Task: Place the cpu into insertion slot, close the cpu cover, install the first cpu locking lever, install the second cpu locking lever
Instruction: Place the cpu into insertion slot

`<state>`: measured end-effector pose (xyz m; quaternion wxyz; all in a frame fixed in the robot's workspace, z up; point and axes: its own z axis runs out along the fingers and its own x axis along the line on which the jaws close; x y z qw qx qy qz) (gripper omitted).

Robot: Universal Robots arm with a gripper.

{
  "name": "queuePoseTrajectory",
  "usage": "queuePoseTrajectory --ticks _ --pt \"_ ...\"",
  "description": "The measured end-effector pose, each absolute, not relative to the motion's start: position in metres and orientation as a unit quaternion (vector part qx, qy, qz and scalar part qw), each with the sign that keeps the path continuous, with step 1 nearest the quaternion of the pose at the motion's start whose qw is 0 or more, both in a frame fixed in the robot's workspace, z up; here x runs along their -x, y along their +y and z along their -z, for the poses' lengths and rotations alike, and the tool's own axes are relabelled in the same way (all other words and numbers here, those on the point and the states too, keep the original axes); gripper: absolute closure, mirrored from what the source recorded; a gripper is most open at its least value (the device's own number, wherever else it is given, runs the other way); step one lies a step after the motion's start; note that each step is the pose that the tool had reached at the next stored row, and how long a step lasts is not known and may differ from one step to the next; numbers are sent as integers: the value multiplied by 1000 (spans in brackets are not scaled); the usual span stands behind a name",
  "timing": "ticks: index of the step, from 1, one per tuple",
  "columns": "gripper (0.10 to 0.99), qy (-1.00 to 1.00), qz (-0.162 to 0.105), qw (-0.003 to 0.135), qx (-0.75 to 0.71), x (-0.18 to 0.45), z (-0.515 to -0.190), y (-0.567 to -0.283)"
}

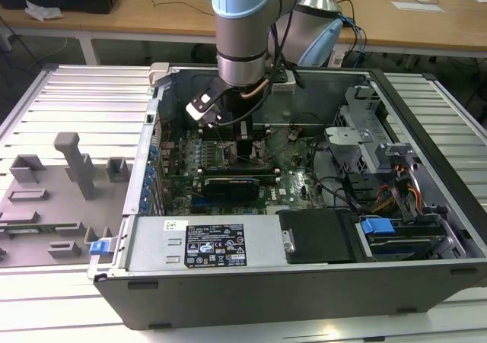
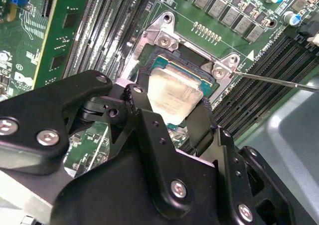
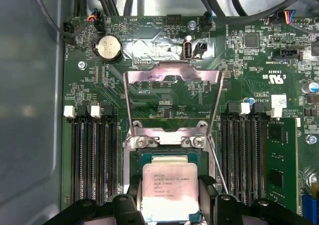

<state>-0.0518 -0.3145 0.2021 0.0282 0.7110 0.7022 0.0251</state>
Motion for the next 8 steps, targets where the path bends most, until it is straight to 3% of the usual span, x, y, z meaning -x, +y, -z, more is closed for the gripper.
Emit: queuePoseTrajectory --ticks 8 --pt "545 702 -25 28 -712 52 -200 -313"
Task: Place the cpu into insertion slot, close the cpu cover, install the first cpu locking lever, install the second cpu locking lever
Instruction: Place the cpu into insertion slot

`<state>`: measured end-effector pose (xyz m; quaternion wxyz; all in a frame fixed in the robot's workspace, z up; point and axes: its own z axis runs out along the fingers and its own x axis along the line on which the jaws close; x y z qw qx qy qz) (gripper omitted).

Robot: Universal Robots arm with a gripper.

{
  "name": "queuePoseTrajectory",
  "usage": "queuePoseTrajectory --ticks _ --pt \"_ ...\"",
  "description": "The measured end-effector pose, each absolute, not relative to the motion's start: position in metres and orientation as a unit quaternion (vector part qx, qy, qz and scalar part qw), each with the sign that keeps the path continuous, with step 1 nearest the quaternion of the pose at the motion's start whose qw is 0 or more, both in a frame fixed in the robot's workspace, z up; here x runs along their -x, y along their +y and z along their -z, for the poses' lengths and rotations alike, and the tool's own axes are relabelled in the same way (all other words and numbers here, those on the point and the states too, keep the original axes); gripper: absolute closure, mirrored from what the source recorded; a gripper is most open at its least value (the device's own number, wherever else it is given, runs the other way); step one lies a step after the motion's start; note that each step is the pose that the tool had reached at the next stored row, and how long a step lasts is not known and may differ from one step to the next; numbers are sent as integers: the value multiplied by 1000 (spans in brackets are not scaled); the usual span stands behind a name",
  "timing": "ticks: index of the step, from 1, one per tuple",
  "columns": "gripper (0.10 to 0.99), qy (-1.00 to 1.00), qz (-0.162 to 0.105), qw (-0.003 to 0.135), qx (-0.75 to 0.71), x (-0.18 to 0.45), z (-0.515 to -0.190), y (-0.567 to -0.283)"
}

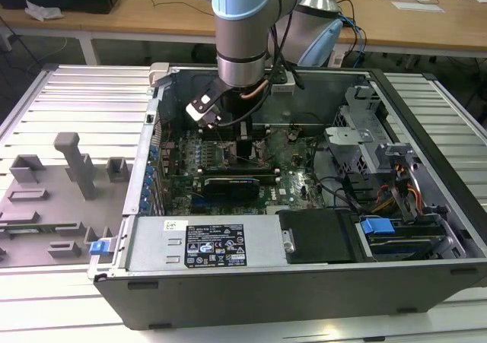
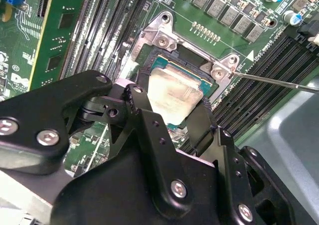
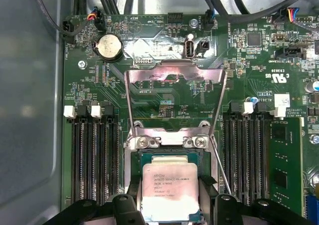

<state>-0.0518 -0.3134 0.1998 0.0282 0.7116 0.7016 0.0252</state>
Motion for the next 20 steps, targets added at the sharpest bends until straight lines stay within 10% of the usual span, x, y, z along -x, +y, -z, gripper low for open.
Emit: queuePoseTrajectory --ticks 20 --pt "471 702 -14 40 -711 52 -204 -313"
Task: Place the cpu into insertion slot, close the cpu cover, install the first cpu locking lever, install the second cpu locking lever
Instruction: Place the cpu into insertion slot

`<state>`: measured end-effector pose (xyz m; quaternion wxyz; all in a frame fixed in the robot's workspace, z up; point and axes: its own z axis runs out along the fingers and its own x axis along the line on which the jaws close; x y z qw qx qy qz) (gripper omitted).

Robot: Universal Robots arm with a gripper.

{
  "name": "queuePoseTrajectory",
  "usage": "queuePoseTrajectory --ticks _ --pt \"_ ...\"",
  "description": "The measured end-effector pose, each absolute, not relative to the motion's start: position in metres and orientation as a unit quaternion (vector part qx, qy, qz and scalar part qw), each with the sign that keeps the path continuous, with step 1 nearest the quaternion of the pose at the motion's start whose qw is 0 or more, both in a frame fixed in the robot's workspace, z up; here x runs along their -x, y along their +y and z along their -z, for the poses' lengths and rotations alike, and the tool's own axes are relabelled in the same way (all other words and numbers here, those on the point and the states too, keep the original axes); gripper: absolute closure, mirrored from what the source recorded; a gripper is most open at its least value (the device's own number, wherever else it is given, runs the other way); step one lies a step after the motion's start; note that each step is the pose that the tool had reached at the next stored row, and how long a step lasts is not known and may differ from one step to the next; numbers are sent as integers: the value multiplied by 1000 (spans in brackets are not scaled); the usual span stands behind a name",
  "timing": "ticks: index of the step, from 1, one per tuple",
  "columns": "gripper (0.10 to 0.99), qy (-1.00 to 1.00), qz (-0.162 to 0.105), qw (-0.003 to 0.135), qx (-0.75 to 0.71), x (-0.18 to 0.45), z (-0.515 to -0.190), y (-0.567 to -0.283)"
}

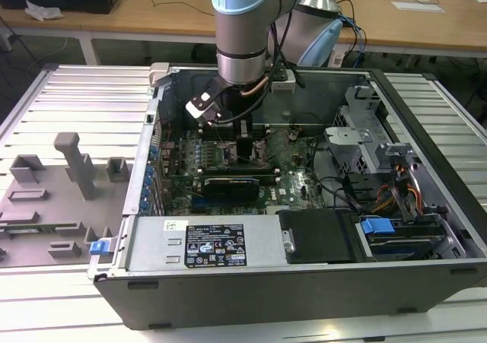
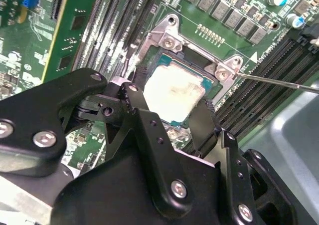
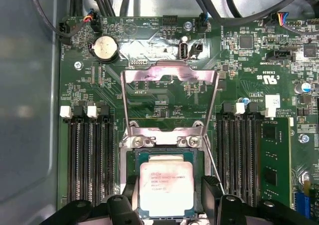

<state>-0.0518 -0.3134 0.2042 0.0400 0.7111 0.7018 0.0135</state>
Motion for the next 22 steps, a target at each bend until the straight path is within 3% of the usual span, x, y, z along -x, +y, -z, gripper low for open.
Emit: queuePoseTrajectory --ticks 17,20,21,22 --pt "486 702 -10 44 -711 52 -209 -313" --pt "678 702 -10 44 -711 52 -209 -313" --pt "678 702 -10 44 -711 52 -209 -313" --pt "859 702 -10 44 -711 52 -209 -313"
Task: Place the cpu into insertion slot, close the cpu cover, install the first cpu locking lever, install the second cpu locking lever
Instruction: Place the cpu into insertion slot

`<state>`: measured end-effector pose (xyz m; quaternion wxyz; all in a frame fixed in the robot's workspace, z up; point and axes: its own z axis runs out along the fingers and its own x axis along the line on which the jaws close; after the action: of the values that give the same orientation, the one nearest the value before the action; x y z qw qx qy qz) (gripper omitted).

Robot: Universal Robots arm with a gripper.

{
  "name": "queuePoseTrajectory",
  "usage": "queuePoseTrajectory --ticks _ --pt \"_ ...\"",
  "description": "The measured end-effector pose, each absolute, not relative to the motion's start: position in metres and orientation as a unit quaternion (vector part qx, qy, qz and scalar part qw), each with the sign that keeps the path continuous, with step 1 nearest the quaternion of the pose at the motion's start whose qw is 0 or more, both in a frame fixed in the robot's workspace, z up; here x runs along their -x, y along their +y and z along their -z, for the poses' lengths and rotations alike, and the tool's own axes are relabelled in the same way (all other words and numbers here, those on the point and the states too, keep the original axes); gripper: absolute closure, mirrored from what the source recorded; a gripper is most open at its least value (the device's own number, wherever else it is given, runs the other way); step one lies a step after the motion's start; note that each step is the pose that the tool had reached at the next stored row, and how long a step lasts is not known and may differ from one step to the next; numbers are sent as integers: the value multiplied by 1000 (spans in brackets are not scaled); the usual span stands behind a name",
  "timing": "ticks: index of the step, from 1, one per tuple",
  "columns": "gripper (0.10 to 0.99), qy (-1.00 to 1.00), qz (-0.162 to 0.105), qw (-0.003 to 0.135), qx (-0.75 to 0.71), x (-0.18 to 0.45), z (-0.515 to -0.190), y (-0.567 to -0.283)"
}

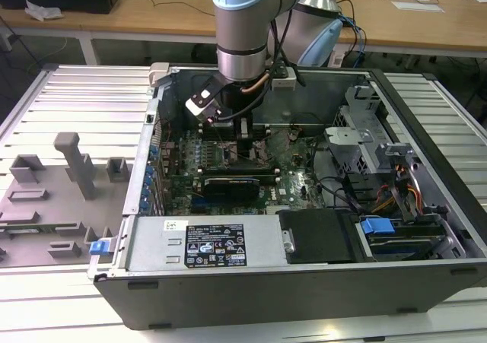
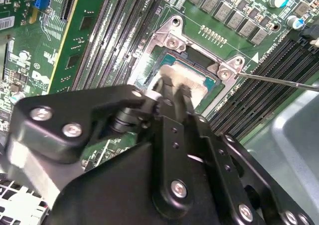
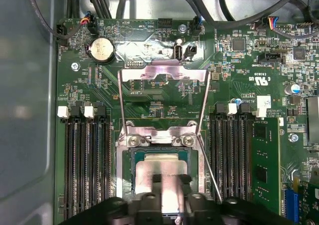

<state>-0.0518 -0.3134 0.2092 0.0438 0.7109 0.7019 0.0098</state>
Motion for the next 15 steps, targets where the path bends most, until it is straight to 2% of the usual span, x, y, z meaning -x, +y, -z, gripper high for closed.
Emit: queuePoseTrajectory --ticks 1,6,7,10,15 --pt "976 702 -10 44 -711 52 -209 -313" --pt "980 702 -10 44 -711 52 -209 -313" --pt "980 702 -12 41 -711 52 -210 -314" --pt "980 701 -34 20 -712 52 -209 -314" --pt "980 701 -36 17 -712 52 -205 -315"
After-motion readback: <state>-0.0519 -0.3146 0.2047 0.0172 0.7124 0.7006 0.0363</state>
